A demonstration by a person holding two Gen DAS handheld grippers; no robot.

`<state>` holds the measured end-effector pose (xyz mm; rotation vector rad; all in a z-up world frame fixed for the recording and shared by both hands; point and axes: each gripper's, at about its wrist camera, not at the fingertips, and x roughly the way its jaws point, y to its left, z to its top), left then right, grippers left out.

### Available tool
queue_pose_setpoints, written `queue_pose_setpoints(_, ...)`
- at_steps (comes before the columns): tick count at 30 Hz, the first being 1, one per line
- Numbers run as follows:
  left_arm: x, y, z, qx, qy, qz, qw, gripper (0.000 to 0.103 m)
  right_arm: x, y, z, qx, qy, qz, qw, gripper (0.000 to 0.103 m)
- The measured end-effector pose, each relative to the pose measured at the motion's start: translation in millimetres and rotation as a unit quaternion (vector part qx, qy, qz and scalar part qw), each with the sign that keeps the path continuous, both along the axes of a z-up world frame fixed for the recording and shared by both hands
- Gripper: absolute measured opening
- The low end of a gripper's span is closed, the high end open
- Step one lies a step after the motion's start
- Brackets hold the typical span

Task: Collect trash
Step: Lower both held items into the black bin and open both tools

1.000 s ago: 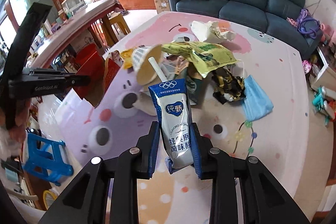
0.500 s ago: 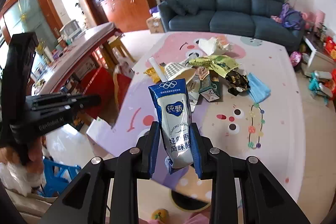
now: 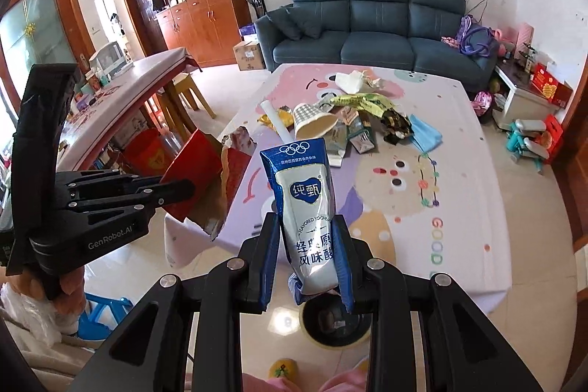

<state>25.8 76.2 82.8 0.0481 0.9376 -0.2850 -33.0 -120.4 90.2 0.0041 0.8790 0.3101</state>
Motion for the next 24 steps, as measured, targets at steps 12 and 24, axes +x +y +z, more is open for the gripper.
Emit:
queue_pose_setpoints(12, -56.7, -3.7, -21.7, 0.000, 0.029, 0.016, 0.9995, 0.010, -37.2, -22.2, -40.5, 0.013, 0.058, 0.018, 0.998, 0.027)
queue_pose_setpoints(24, -99.2, -49.3, -108.3, 0.026, 0.103, 0.057, 0.9928, 0.010, -60.7, -52.3, -139.0, 0.029, 0.129, 0.043, 0.990, 0.027)
